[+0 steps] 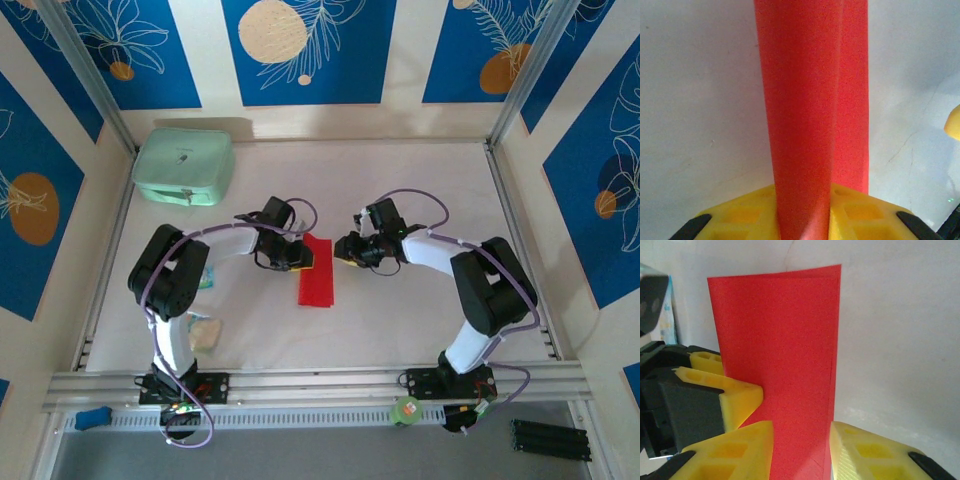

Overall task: Fold a paper plane with a square sheet of paper (pick it up from the middle)
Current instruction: First fold the square sheet of paper in half at the center of the table.

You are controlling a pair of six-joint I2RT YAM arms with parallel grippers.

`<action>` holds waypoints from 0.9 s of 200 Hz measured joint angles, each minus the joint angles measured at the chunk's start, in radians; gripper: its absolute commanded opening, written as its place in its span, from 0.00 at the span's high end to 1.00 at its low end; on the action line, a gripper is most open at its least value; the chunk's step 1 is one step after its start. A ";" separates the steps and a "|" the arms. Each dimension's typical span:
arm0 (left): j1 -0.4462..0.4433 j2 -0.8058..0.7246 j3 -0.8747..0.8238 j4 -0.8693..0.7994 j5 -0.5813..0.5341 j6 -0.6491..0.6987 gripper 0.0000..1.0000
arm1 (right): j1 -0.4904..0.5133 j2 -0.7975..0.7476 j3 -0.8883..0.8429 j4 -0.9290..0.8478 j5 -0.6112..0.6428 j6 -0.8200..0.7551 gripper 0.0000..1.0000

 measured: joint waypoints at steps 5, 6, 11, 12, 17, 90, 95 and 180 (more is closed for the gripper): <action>0.000 0.004 0.002 -0.004 0.000 0.003 0.74 | 0.005 0.006 0.003 -0.002 0.000 0.006 0.72; 0.000 0.005 0.003 -0.006 0.000 0.005 0.74 | 0.006 0.007 0.003 -0.002 0.001 0.005 0.72; 0.000 0.011 0.006 -0.012 -0.001 0.007 0.74 | 0.011 0.014 0.006 -0.002 0.002 0.009 0.73; 0.000 0.012 0.007 -0.012 -0.001 0.008 0.74 | 0.012 0.017 0.007 -0.003 0.003 0.008 0.74; 0.000 0.018 0.009 -0.018 -0.002 0.010 0.74 | 0.017 0.025 0.011 -0.005 0.004 0.014 0.75; -0.010 0.025 0.030 -0.056 -0.069 -0.030 0.70 | 0.030 0.090 0.054 -0.016 0.024 0.060 0.76; -0.011 0.026 0.032 -0.057 -0.073 -0.033 0.69 | 0.029 0.090 0.054 -0.016 0.029 0.062 0.76; -0.023 0.051 0.074 -0.113 -0.108 -0.041 0.68 | -0.017 0.040 0.040 -0.013 0.076 0.092 0.76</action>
